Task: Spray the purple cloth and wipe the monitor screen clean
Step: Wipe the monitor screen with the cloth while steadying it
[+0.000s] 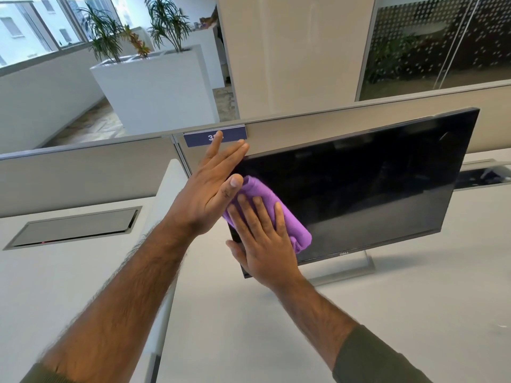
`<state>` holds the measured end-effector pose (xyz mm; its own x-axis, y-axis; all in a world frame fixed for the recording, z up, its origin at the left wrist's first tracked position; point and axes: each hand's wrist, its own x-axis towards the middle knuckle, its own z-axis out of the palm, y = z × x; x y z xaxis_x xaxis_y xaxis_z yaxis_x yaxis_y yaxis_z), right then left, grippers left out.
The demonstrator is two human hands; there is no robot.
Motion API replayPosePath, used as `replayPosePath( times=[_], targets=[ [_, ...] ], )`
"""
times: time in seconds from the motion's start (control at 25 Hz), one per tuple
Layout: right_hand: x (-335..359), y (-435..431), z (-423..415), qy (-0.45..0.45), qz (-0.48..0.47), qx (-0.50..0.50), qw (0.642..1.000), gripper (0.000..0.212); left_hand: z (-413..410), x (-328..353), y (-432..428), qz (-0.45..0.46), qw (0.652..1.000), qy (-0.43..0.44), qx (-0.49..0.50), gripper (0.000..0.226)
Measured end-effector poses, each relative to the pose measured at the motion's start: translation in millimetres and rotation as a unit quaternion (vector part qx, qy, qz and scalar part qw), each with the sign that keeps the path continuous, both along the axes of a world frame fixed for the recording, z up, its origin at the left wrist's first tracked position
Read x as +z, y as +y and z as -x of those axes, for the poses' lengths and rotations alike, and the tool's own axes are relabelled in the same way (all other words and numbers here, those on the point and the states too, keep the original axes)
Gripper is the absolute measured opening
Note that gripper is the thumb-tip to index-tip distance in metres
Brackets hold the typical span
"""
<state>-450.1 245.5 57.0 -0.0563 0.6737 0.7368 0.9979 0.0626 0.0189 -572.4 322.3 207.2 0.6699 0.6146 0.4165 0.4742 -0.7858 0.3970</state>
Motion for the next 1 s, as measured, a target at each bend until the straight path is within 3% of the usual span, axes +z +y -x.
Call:
replayPosePath(
  times=[0.12,0.24,0.36,0.52,0.6,0.76,0.84,1.0],
  targets=[
    [-33,-15,-10,-0.082,0.006,0.001,0.997,0.063,1,0,-2,-0.004,1.000,0.013,0.007,0.096],
    [-17,-4,-27,-0.101,-0.004,0.002,0.995,0.063,1,2,-2,0.002,1.000,0.010,0.006,0.097],
    [16,7,-47,0.015,-0.048,-0.065,0.997,0.067,1,4,-3,0.009,1.000,-0.002,0.001,0.097],
    [44,10,-65,0.229,-0.094,-0.192,0.950,0.064,1,5,-6,0.016,1.000,0.007,0.013,0.098],
    [41,10,-49,0.211,-0.080,-0.148,0.963,0.066,2,4,-7,0.010,1.000,0.003,0.006,0.096],
    [20,7,-15,0.071,-0.036,-0.019,0.997,0.067,1,1,-3,-0.010,1.000,-0.006,-0.002,0.097],
    [24,8,-37,0.070,-0.054,-0.056,0.994,0.064,-2,-1,-3,-0.013,1.000,-0.010,0.005,0.098],
    [36,5,-83,0.200,-0.084,-0.184,0.959,0.066,-3,-1,-4,-0.012,1.000,-0.022,0.003,0.095]
  ],
)
